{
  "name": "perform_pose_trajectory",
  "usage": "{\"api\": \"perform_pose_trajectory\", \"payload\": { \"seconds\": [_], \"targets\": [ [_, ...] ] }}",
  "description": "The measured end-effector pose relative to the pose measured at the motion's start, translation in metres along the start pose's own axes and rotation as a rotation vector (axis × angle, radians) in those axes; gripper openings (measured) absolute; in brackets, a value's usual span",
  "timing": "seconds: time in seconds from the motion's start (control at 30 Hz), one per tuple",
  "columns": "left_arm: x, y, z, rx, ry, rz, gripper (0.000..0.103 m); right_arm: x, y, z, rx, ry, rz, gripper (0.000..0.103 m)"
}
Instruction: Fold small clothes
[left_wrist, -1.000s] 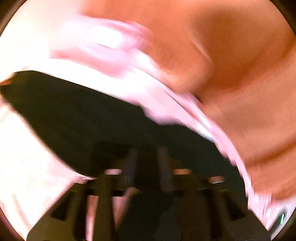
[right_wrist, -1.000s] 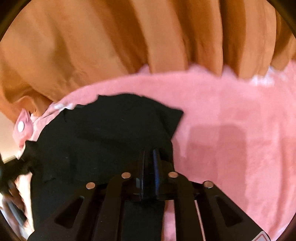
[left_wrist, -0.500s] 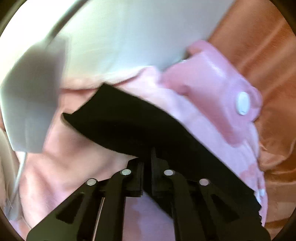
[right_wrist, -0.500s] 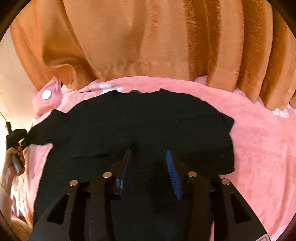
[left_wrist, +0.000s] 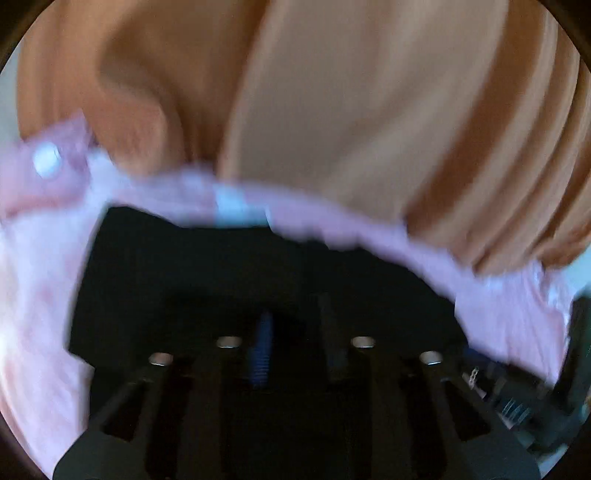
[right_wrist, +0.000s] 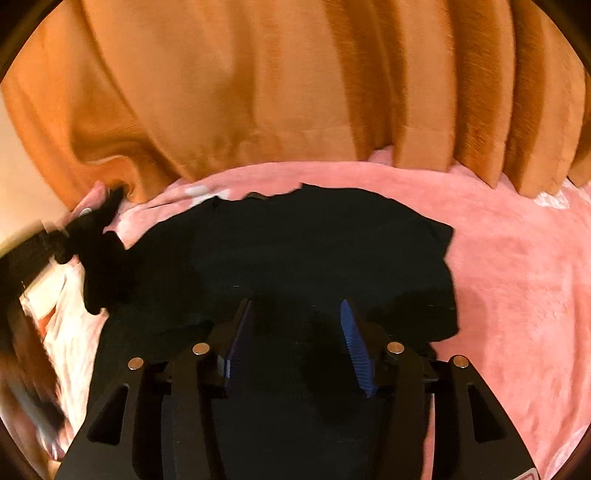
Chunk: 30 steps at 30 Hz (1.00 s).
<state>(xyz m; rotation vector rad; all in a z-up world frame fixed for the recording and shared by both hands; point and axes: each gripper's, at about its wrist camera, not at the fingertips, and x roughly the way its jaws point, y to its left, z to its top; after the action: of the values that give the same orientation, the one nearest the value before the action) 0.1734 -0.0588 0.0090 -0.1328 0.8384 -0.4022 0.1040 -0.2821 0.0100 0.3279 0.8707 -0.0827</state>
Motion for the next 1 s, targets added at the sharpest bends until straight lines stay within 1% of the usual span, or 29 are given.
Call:
{"api": "perform_pose_trajectory", "payload": {
  "seconds": [0.03, 0.07, 0.1, 0.13, 0.17, 0.2, 0.23, 0.3, 0.33, 0.4, 0.43, 0.5, 0.6, 0.67, 0.7, 0.77, 0.8, 0.83, 0.87, 0.9, 0.93, 1.0],
  "targets": [
    [0.006, 0.001, -0.010, -0.027, 0.042, 0.003, 0.040, 0.001, -0.005, 0.001, 0.016, 0.004, -0.005, 0.049],
    [0.011, 0.006, -0.011, -0.058, 0.054, 0.006, 0.041, 0.003, -0.012, 0.001, 0.045, 0.012, -0.009, 0.049],
    [0.006, 0.016, -0.012, -0.091, 0.051, 0.017, 0.048, 0.003, -0.017, 0.001, 0.070, 0.017, -0.006, 0.049],
    [0.000, 0.032, -0.008, -0.142, 0.029, 0.046, 0.053, 0.002, -0.023, 0.002, 0.106, 0.022, 0.016, 0.049],
    [-0.009, 0.049, -0.003, -0.193, -0.001, 0.079, 0.062, 0.001, -0.025, 0.003, 0.125, 0.023, 0.034, 0.049],
    [-0.018, 0.064, -0.004, -0.241, -0.028, 0.107, 0.067, 0.000, -0.027, 0.004, 0.145, 0.025, 0.054, 0.049],
    [-0.024, 0.086, -0.001, -0.294, -0.047, 0.130, 0.068, 0.000, -0.027, 0.005, 0.154, 0.028, 0.070, 0.050],
    [-0.029, 0.116, 0.001, -0.387, -0.044, 0.162, 0.069, 0.002, -0.018, 0.006, 0.132, 0.037, 0.091, 0.052],
    [-0.033, 0.136, -0.001, -0.447, -0.045, 0.155, 0.069, 0.004, -0.013, 0.006, 0.116, 0.042, 0.092, 0.053],
    [-0.043, 0.166, -0.004, -0.534, -0.035, 0.164, 0.069, 0.009, 0.006, 0.003, 0.048, 0.052, 0.093, 0.053],
    [-0.049, 0.175, -0.006, -0.554, -0.036, 0.161, 0.069, 0.012, 0.022, 0.001, -0.017, 0.048, 0.082, 0.053],
    [-0.053, 0.185, -0.007, -0.569, -0.034, 0.187, 0.069, 0.015, 0.050, -0.004, -0.146, 0.033, 0.079, 0.053],
    [-0.056, 0.187, -0.006, -0.538, -0.029, 0.239, 0.069, 0.025, 0.103, -0.011, -0.325, 0.020, 0.097, 0.055],
    [-0.053, 0.181, -0.006, -0.505, -0.009, 0.238, 0.069, 0.037, 0.129, -0.011, -0.382, 0.013, 0.090, 0.055],
    [-0.049, 0.178, -0.008, -0.496, 0.016, 0.239, 0.069, 0.046, 0.140, -0.008, -0.400, 0.009, 0.087, 0.055],
    [-0.039, 0.175, -0.011, -0.507, 0.058, 0.209, 0.069, 0.072, 0.158, -0.002, -0.420, 0.036, 0.057, 0.055],
    [-0.036, 0.176, -0.013, -0.518, 0.078, 0.194, 0.069, 0.087, 0.162, 0.000, -0.423, 0.065, 0.040, 0.050],
    [-0.033, 0.176, -0.015, -0.541, 0.104, 0.171, 0.069, 0.098, 0.163, 0.001, -0.425, 0.093, 0.032, 0.037],
    [-0.031, 0.176, -0.017, -0.558, 0.113, 0.154, 0.069, 0.108, 0.163, 0.004, -0.417, 0.131, 0.040, 0.003],
    [-0.030, 0.175, -0.019, -0.564, 0.118, 0.154, 0.069, 0.107, 0.157, 0.009, -0.381, 0.136, 0.067, 0.002],
    [-0.030, 0.172, -0.020, -0.562, 0.117, 0.156, 0.069, 0.088, 0.141, 0.020, -0.281, 0.075, 0.121, 0.002],
    [-0.028, 0.166, -0.021, -0.551, 0.120, 0.149, 0.069, 0.052, 0.106, 0.034, -0.126, 0.000, 0.207, 0.002]
  ]
}}
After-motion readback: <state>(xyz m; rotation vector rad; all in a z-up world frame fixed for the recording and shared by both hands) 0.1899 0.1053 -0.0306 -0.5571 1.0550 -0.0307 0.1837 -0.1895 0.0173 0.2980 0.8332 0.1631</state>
